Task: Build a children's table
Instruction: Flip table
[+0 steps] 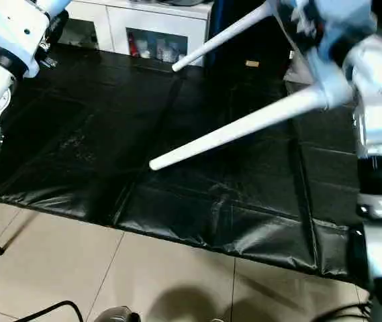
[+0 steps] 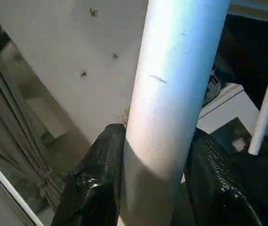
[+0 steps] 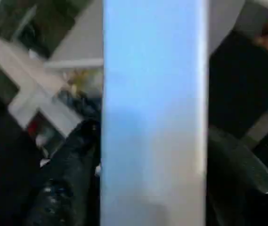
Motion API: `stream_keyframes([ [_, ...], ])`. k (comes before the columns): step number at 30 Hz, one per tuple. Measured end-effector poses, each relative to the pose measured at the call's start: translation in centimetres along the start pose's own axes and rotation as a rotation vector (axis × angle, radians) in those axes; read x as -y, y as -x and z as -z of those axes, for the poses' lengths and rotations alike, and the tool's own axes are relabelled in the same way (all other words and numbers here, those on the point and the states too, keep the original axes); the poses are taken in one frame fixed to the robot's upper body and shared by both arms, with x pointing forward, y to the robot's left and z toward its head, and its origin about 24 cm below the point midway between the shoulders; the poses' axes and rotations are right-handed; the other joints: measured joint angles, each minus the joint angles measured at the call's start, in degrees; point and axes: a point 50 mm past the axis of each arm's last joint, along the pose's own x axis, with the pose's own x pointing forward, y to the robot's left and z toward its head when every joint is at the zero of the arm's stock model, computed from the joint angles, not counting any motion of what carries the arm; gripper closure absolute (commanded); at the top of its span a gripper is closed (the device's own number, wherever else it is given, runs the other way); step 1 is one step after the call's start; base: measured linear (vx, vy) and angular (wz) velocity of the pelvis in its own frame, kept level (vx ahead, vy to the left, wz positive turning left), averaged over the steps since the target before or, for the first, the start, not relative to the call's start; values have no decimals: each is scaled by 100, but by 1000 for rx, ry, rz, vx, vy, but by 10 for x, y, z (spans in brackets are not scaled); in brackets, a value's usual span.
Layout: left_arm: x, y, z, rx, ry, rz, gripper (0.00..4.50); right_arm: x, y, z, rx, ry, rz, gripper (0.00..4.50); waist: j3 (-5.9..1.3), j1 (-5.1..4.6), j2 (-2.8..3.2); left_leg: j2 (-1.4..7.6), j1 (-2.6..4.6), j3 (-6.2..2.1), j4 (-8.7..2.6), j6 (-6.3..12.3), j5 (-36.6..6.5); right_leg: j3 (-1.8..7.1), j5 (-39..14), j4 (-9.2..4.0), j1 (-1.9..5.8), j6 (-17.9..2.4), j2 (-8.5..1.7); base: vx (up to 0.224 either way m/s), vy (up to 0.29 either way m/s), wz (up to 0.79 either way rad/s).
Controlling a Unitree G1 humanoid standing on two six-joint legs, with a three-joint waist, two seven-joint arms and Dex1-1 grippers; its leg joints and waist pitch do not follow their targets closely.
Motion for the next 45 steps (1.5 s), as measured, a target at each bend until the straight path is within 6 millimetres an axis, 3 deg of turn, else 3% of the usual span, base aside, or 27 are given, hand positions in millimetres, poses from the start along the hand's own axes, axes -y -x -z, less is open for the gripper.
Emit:
stream_keyframes([
  [6,4,3,6,-18,53,-3,291,2,0,-15,237,-135,98,28,1,30,-4,6,-30,0,1,6,5,-8,6,-2,-22,1,0,0,0,0],
  [12,6,6,11,-31,94,-3,294,-1,6,-40,465,-307,89,1,0,46,-5,23,-200,5,61,79,24,-17,17,20,-164,-2,3,0,0,0],
  [14,7,9,19,-55,99,-10,296,-5,17,-68,621,-323,50,0,-8,24,-9,29,-191,14,65,92,15,-17,17,19,-161,-2,2,0,0,0],
  [16,6,12,22,-68,95,-13,297,-17,26,-77,687,-345,12,0,-16,-16,-20,38,-131,15,64,89,13,-22,18,2,-107,-1,6,0,0,0],
  [21,8,16,30,-97,95,-10,298,-54,31,-52,586,-455,-75,0,-7,-59,-7,36,-20,16,58,26,8,-16,20,-15,-2,37,4,-21,2,-2],
  [27,10,19,36,-122,98,-11,298,-65,38,-50,520,-500,-105,0,-14,-98,-18,36,30,13,49,14,15,-16,21,-16,39,41,3,-9,1,-1],
  [33,8,24,39,-126,103,-23,298,-101,53,3,218,-601,-130,0,-19,-165,-24,34,29,12,38,14,15,-16,29,-37,50,46,3,0,0,0],
  [35,11,30,40,-116,111,-15,298,-119,70,27,114,-698,-116,0,-54,-158,-41,33,38,11,22,14,13,-18,38,-47,60,43,3,0,0,0],
  [38,10,33,42,-120,121,-22,298,-143,86,57,-42,-799,-111,0,-50,-149,-22,29,17,12,6,11,11,-19,49,-56,43,24,3,0,0,0],
  [45,17,39,50,-142,148,-14,300,-166,112,78,-121,-892,-64,0,-56,-104,-26,29,32,10,-19,10,11,-25,44,-99,65,47,4,0,0,0],
])
